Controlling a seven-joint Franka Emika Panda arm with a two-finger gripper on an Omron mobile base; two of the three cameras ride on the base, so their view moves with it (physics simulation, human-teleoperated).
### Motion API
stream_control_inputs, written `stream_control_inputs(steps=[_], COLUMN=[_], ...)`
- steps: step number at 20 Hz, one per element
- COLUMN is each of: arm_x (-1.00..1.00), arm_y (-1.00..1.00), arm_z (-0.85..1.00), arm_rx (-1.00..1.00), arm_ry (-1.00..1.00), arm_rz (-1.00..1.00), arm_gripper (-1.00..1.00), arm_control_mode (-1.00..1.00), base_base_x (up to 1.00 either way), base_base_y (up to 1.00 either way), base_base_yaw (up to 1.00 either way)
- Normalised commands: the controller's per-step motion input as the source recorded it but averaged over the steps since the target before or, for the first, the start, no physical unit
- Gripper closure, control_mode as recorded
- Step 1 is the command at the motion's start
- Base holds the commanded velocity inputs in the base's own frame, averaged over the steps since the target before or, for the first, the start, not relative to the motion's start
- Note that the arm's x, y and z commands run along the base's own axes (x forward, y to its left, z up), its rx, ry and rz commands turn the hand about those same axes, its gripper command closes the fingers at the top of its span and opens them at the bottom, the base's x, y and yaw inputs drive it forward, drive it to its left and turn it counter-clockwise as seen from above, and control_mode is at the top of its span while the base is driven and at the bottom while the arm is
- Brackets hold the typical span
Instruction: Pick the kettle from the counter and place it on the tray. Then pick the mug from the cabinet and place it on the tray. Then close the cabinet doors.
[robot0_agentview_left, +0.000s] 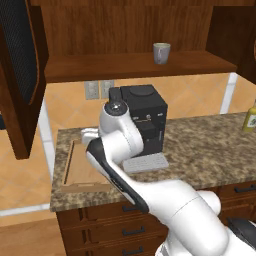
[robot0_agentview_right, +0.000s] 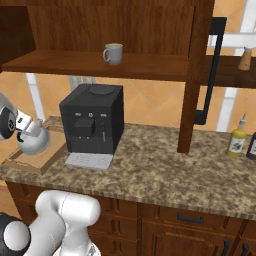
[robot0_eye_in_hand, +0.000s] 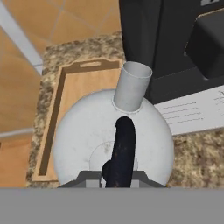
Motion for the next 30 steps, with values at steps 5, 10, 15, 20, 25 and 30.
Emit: stream_control_inputs(steps=[5,10,15,20,25,30], arm_x=[0.52,0.71,0.61,0.29,0.32,0.36], arm_y=[0.37,0.05,0.07,0.2,0.19,0.09], arm_z=[-0.3,-0.21,-0.31,-0.39,-0.25,-0.22], arm_rx=[0.01,0.03,0.01,0.0,0.01,0.02], arm_ry=[0.0,0.0,0.0,0.0,0.0,0.01], arm_rz=[-0.07,-0.06,-0.04,-0.03,-0.04,-0.03], arm_gripper=[1.0,1.0,1.0,1.0,1.0,1.0], arm_control_mode=[-1.0,-1.0,-1.0,-1.0,-1.0,-1.0], base_base_x=[0.0,0.0,0.0,0.0,0.0,0.0], base_base_y=[0.0,0.0,0.0,0.0,0.0,0.0], base_base_yaw=[0.0,0.0,0.0,0.0,0.0,0.0])
